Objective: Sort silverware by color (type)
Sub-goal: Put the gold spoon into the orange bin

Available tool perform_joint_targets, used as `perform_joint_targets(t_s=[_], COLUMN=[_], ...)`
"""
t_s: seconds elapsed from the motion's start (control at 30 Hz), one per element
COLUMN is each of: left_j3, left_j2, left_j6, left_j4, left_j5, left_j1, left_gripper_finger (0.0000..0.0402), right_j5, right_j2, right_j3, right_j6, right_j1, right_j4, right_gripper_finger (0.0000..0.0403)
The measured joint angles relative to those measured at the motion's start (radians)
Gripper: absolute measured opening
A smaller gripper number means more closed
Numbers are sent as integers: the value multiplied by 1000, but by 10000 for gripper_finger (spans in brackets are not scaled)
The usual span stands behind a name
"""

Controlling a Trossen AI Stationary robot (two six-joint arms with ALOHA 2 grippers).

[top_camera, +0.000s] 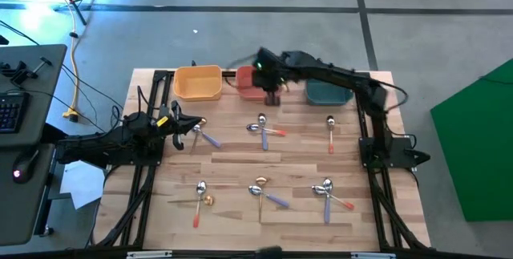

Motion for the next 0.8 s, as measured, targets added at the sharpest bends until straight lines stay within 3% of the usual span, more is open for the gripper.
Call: perform_joint_targets(t_s=[0.27,0.8], left_j3=[0,0], left_j2=[0,0], left_j6=[0,-1], left_j4=[1,0], left_j5=[0,1], left_j1=[0,0], left_gripper_finger=[0,0], right_j5=[-68,-172], right_j2=[282,386], right_j3=[313,258], right_j6=[9,-8], right_j1=[-75,-169], right_j4=[-81,-21], right_gripper_finger=[5,6])
